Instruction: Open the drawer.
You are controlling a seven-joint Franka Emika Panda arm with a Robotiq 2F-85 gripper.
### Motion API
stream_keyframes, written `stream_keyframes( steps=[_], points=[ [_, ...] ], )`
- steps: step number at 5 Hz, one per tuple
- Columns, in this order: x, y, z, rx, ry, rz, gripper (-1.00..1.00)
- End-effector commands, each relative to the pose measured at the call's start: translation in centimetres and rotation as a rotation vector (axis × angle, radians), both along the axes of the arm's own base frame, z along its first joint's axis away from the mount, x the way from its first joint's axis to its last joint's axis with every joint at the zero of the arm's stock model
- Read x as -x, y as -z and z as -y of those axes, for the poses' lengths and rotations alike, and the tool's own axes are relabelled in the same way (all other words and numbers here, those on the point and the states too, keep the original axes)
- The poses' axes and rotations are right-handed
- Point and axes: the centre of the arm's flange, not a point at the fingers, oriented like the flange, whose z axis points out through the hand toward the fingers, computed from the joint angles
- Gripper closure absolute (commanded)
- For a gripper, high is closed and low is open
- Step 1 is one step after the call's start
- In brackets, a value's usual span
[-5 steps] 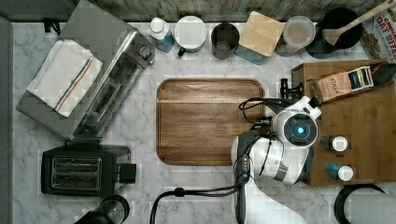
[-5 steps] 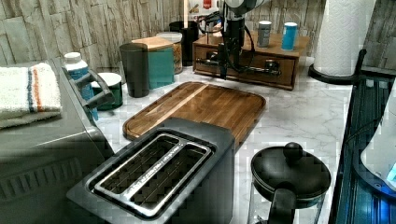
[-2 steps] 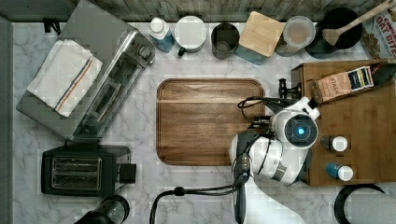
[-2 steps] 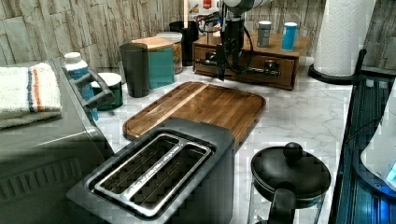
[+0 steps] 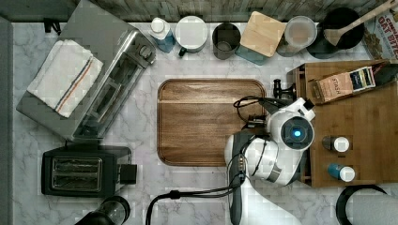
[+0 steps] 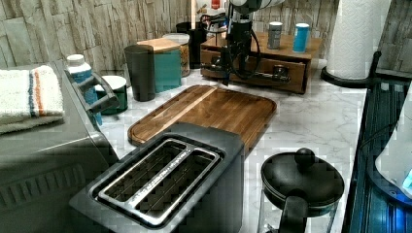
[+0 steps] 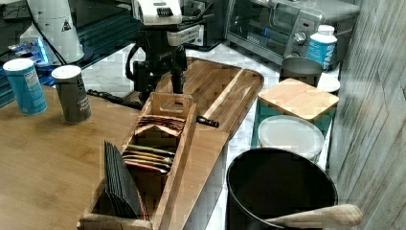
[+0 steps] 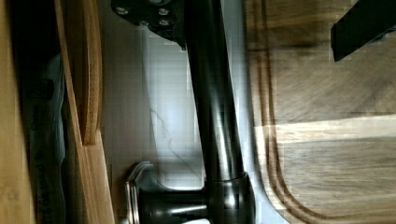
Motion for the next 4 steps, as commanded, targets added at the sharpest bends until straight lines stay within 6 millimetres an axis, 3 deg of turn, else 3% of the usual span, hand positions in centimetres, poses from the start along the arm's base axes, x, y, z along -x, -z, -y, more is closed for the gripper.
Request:
stream_keyframes(
  steps=[1,2,4],
  points=[
    [2.0,0.1,-25.7,-0.041,-0.294,-0.071,-1.00],
    [2.5,-0.4,-28.8,-0.003,-0.304,-0.048,-1.00],
    [2.4,-0.9,-29.0,-0.025,-0.294,-0.068,-1.00]
  ],
)
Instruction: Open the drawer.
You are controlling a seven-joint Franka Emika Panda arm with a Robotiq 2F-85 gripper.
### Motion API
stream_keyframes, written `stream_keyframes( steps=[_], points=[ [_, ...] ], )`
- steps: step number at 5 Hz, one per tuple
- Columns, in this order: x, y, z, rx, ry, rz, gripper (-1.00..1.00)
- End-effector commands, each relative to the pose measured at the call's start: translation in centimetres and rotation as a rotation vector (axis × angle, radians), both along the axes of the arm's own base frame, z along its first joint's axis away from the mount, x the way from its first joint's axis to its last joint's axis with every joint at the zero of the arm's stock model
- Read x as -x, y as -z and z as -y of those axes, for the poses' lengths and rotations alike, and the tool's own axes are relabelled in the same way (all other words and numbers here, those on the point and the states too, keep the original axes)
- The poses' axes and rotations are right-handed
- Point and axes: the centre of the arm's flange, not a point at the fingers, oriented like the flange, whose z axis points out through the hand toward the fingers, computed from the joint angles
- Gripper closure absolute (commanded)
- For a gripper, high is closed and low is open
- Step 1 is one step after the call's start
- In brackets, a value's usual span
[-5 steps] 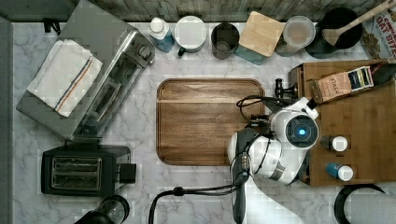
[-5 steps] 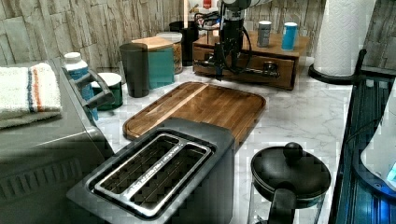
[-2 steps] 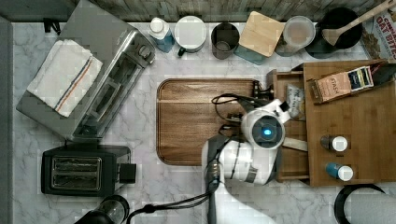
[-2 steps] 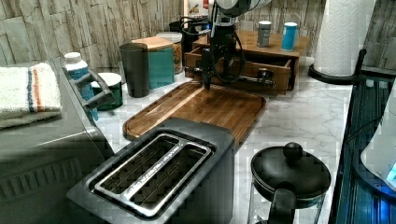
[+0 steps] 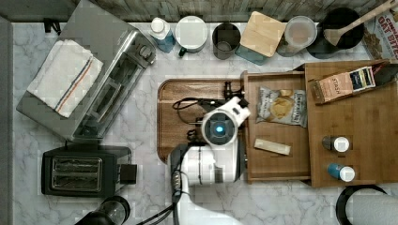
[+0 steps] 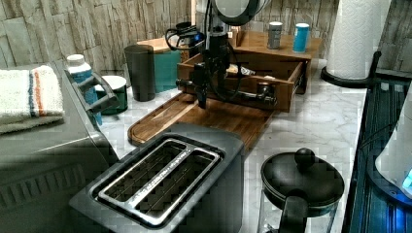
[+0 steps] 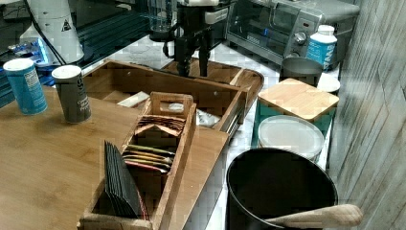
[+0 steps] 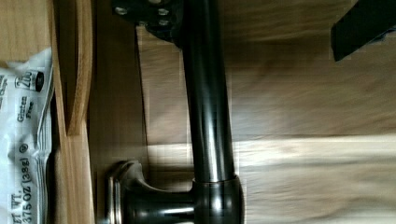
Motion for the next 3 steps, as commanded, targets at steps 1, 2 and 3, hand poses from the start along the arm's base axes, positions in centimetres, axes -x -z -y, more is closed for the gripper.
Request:
stream_keyframes(
  steps=[1,2,3],
  points=[
    [2.29,-0.86,-11.39,-0.017,-0.217,-0.009,-1.00],
    [2.30,-0.85,-11.39,-0.017,-0.217,-0.009,-1.00],
    [2.30,-0.84,-11.39,-0.017,-0.217,-0.009,-1.00]
  ],
)
